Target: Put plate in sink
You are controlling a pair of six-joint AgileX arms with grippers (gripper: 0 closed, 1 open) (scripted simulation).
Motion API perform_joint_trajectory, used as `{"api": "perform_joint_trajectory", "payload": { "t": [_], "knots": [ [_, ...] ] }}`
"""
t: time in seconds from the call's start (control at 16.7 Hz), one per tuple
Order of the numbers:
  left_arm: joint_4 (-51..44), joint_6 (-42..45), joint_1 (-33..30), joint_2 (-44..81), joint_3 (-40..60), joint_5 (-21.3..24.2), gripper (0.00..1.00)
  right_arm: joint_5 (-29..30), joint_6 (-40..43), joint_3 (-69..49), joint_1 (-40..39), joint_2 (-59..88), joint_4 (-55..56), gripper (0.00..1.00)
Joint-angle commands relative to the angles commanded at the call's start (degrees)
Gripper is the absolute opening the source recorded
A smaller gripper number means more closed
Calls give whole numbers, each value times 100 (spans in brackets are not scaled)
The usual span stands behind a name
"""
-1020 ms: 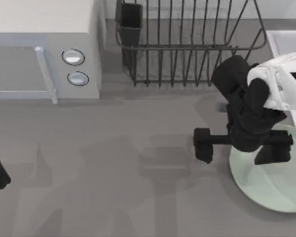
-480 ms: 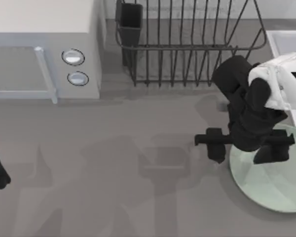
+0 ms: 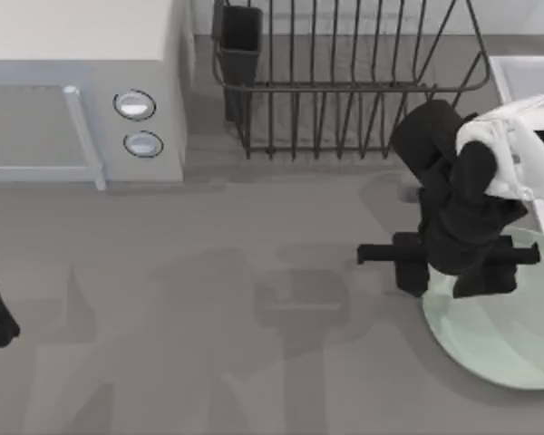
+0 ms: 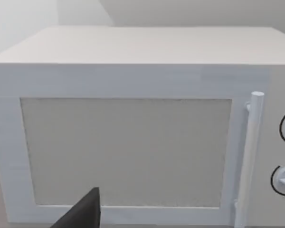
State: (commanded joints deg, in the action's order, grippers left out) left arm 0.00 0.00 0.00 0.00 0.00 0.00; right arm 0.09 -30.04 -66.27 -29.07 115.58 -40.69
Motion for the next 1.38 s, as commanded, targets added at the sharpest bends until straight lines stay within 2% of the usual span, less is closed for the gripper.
{"api": "perform_joint_trajectory", "payload": {
  "t": [0.3, 0.42, 0.6, 0.78, 1.2, 1.38],
  "knots": [
    [0, 0, 0, 0, 0, 0, 100, 0, 0, 0, 0, 0, 0, 0],
    [0, 0, 0, 0, 0, 0, 100, 64, 28, -114, 79, -470, 0, 0],
    [0, 0, 0, 0, 0, 0, 100, 64, 17, -501, 68, -411, -383, 0],
    [0, 0, 0, 0, 0, 0, 100, 64, 6, -1433, 58, -338, -1309, 0],
    [0, 0, 0, 0, 0, 0, 100, 60, 37, -4698, 89, -358, -4607, 0],
    [0, 0, 0, 0, 0, 0, 100, 59, 69, -5597, 120, -444, -5515, 0]
  ]
}}
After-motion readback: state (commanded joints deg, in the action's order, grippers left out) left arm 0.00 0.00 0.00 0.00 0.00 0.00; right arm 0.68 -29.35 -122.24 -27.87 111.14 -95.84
